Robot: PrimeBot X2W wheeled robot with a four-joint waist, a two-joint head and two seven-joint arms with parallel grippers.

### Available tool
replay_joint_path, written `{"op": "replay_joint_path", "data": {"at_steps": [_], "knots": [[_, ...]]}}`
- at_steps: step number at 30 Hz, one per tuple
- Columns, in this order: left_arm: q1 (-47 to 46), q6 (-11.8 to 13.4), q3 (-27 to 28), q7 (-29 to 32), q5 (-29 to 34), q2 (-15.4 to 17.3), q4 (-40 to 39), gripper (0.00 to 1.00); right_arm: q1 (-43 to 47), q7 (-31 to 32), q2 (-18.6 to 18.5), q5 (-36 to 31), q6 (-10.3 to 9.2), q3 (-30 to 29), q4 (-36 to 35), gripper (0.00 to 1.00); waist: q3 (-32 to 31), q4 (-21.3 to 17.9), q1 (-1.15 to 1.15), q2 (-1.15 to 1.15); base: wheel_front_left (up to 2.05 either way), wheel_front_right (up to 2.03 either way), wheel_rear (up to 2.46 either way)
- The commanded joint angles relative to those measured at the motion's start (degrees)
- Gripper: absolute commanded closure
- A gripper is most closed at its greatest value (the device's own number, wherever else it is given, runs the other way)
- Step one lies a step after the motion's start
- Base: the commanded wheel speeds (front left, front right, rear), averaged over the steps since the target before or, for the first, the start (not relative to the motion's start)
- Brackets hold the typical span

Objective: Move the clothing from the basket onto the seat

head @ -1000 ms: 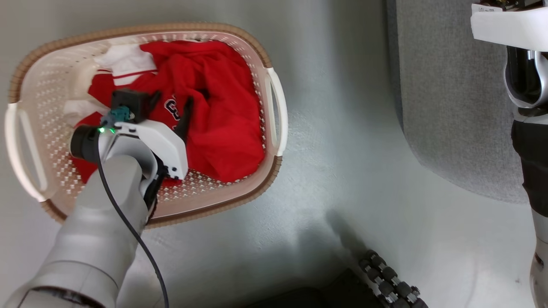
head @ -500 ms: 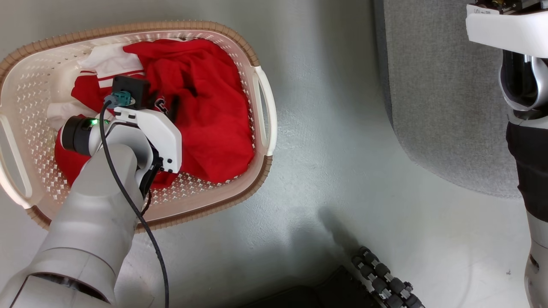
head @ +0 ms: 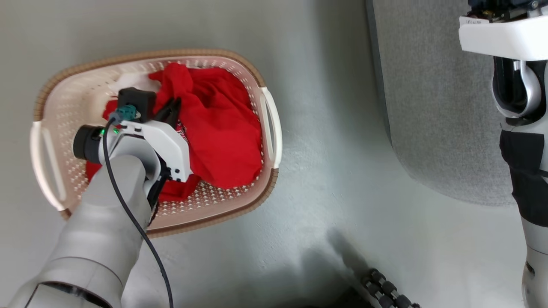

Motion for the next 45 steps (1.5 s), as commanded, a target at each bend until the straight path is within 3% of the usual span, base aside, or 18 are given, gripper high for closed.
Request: {"op": "replay_joint_path", "data": {"at_steps": [1,9,31,45], "knots": [[2.2,-0.2,0.7,-0.5,-0.5,0.7,-0.8,1.00,2.4,-0.3,-0.1,0.2,0.23,-0.2,-0.9,0.00,-2.3,1.6,0.00,0.00,0.00,0.00,0.00],[6.7,-0.3,2.9,-0.8,-0.5,0.5,-9.2,1.00,5.2,-0.3,-1.4,0.1,0.23,0.7,2.2,0.00,-10.7,5.6,0.00,0.00,0.00,0.00,0.00],[24.4,-0.3,19.3,-0.8,9.5,0.4,-39.6,1.00,21.0,-0.3,-2.9,1.3,0.23,2.1,10.4,0.00,-35.4,14.1,0.00,0.00,0.00,0.00,0.00],[20.2,-0.4,16.0,-0.8,11.1,2.4,-56.3,1.00,28.2,-0.3,-1.6,1.4,0.23,1.3,12.0,0.00,-40.8,16.9,0.00,0.00,0.00,0.00,0.00]]}}
